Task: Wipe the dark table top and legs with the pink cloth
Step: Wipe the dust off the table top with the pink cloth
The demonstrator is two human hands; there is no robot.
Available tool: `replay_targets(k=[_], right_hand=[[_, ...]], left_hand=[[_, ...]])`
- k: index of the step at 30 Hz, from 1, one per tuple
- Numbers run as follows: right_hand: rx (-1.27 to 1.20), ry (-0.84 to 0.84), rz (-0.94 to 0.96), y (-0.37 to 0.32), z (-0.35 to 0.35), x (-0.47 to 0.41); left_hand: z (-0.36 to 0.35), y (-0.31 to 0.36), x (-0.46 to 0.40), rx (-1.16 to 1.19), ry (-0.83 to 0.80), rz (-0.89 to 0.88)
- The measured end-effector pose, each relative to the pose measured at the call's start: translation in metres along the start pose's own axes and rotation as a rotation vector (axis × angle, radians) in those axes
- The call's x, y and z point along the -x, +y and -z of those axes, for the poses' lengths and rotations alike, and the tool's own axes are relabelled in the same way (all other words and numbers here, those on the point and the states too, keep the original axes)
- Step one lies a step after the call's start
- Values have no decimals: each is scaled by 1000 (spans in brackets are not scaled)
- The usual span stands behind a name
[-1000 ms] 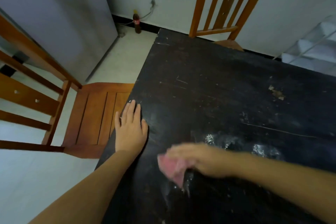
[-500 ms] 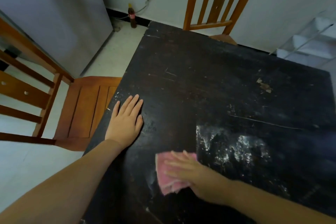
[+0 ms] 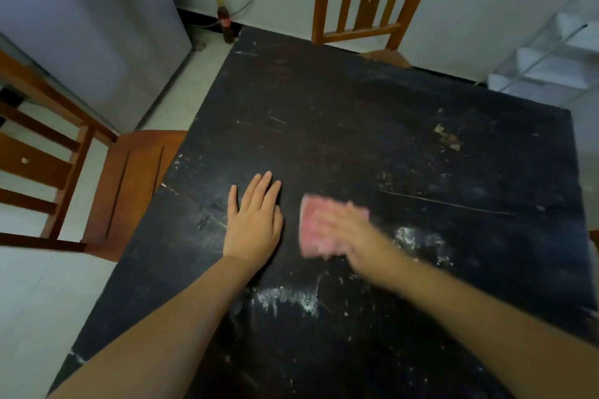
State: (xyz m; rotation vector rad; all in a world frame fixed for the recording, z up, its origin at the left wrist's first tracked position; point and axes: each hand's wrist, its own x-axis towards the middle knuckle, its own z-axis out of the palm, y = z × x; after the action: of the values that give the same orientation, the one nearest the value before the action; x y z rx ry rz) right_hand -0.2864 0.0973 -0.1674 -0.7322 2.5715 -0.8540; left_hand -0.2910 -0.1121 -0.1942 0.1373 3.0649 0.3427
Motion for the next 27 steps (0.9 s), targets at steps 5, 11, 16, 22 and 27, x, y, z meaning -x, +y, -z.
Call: replay_targets(k=[5, 11, 16, 22, 27], right_hand=[[-305, -225, 54, -35, 16, 54], [-41, 362, -367, 97, 117, -23], [96, 37, -546, 50, 36, -19], [-312, -184, -25, -24, 34, 90], [-237, 450, -199, 79, 113, 54]], left_hand=[[0, 5, 0, -3, -2, 21], [-3, 26, -5, 15, 25, 97], [-7, 35, -7, 48, 60, 147], [-2, 43, -14, 31, 3, 91], [-6, 67, -23, 4, -7, -45]])
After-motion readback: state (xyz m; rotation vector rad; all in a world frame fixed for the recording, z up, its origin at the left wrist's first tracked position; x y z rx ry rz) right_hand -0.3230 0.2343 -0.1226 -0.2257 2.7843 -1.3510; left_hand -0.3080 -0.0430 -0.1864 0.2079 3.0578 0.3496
